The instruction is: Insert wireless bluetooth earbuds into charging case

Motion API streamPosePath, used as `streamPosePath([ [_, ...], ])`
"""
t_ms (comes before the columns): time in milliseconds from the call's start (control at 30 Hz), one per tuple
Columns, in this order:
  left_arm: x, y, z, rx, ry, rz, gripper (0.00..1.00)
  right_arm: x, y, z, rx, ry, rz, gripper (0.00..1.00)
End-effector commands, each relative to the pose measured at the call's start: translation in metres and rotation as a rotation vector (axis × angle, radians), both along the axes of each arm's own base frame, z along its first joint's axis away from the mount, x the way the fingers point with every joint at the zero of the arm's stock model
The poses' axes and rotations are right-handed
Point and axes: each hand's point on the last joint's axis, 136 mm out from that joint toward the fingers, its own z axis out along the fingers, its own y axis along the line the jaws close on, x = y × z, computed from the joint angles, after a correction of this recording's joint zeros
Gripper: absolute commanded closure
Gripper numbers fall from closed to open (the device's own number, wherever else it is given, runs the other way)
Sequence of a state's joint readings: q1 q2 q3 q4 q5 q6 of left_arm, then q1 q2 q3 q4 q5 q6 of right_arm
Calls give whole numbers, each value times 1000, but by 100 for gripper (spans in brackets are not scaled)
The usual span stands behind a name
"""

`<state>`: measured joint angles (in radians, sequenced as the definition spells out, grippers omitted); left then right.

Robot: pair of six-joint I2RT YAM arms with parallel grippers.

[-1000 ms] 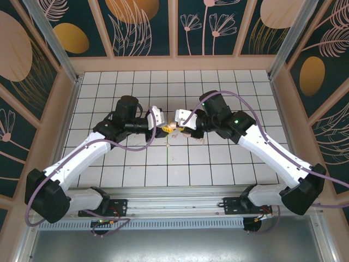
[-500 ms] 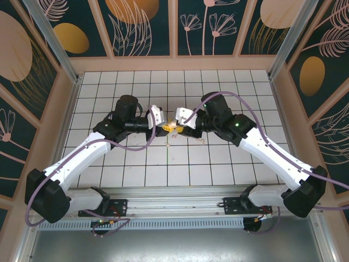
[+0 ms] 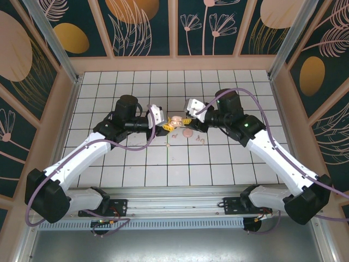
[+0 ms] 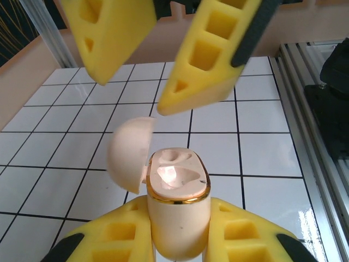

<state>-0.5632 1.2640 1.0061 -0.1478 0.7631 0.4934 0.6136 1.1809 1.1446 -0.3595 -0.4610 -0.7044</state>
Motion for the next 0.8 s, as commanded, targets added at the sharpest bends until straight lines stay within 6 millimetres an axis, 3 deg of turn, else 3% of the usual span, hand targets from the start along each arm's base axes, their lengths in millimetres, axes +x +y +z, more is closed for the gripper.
streamPosePath([
  [0, -9, -1, 6, -31, 0, -36, 84, 0, -1, 16, 79, -21, -1, 60],
  [167, -9, -3, 14, -67, -9, -34, 84, 3, -5, 17, 101, -6, -20, 60],
  [200, -11, -3, 6, -67, 9, -34, 84, 2, -5, 17, 103, -4, -19, 60],
  [433, -6, -4, -1, -158, 54, 11, 84, -3, -15, 27, 193, 58, -63, 60],
  [500, -5, -5, -3, -197, 70, 27, 84, 9, -31, 25, 230, 132, -160, 60],
  [600, 0, -4, -14, -239, 122, 76, 84, 27, -50, 11, 266, 261, -340, 61],
  [667, 6, -2, -23, -253, 157, 124, 85, 45, -74, -9, 294, 364, -553, 61],
  [767, 16, 2, -39, -257, 205, 205, 85, 57, -99, -37, 319, 497, -753, 61],
])
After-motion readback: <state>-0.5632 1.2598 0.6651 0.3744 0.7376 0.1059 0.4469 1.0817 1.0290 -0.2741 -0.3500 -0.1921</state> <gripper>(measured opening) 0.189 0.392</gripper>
